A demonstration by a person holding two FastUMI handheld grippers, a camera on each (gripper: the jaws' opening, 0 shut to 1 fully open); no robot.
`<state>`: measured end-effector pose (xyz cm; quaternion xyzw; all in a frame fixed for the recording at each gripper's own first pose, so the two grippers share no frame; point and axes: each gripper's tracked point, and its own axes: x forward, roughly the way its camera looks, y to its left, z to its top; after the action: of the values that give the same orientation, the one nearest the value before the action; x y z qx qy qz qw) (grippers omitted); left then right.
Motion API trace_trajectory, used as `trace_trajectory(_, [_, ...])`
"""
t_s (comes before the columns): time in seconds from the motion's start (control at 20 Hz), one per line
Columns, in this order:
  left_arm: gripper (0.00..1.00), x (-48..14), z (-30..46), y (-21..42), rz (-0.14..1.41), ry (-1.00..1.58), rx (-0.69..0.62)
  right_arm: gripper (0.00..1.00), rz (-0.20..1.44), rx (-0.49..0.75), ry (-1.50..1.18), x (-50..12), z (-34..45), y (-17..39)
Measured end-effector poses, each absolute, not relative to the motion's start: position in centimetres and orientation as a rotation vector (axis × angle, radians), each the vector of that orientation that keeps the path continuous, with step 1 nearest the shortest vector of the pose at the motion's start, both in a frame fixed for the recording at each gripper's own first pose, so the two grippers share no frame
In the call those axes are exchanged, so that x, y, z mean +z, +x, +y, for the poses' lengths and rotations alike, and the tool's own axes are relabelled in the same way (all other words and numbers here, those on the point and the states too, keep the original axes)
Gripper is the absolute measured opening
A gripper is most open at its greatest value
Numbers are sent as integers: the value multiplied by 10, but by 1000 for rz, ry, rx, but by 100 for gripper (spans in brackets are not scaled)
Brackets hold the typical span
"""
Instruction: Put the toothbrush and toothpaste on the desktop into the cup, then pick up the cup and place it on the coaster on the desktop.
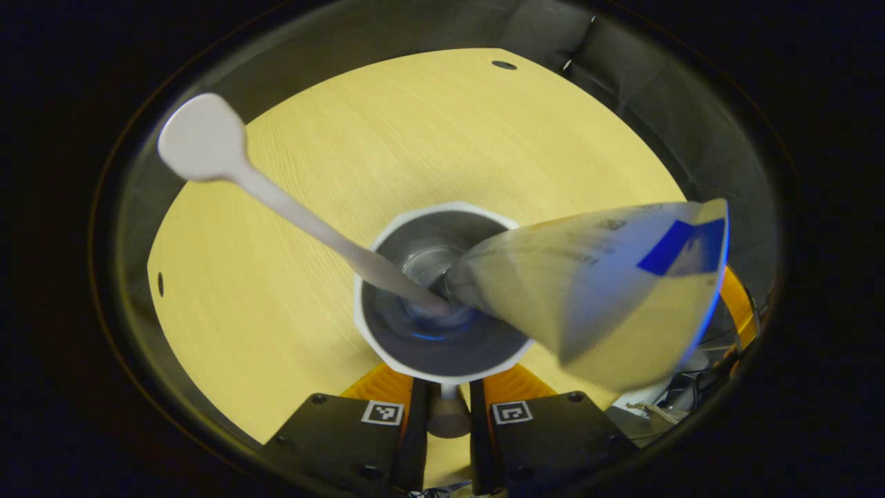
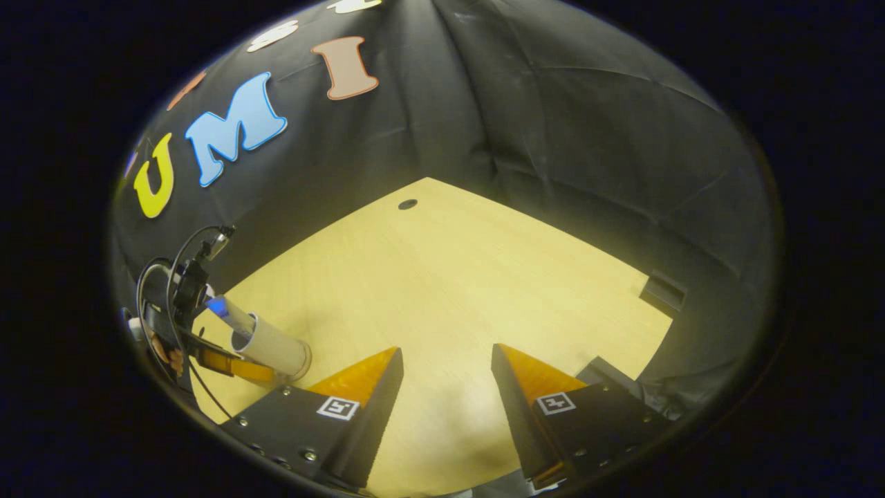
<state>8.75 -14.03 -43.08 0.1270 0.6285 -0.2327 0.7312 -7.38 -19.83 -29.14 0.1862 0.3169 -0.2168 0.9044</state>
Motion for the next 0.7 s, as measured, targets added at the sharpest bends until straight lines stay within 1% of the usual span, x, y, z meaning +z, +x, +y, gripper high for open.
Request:
trace_trajectory(0.05, [33,-431,-142,89,1378,284,-509,78,655,-447,385,-292,-198,-75])
trace_trajectory(0.1, [36,-429,-142,89,1365,281,-508,78,656,-443,386,-292,-197,-74])
trace_trajectory(0.2, [35,-424,-141,88,1351,276,-505,78,654,-435,382,-291,-195,-73])
trace_trajectory(0.25, [53,-422,-140,89,1338,279,-499,78,650,-427,380,-290,-193,-72])
trace_trajectory(0.3, [48,-418,-139,90,1328,277,-496,73,648,-418,377,-287,-191,-70])
trace_trajectory(0.35, [49,-414,-137,89,1313,278,-490,73,644,-407,371,-285,-188,-68])
trace_trajectory(0.4, [52,-410,-135,88,1297,275,-485,77,639,-393,364,-281,-185,-65])
trace_trajectory(0.5, [52,-401,-132,86,1252,265,-477,78,628,-359,336,-271,-177,-57])
trace_trajectory(0.55, [52,-395,-130,86,1225,254,-473,78,622,-335,317,-266,-171,-53])
trace_trajectory(0.6, [46,-388,-127,84,1199,238,-467,73,614,-308,300,-259,-163,-48])
trace_trajectory(0.65, [50,-382,-126,81,1175,225,-462,77,605,-276,287,-252,-154,-42])
trace_trajectory(0.7, [50,-373,-123,77,1147,214,-459,73,595,-243,274,-245,-145,-37])
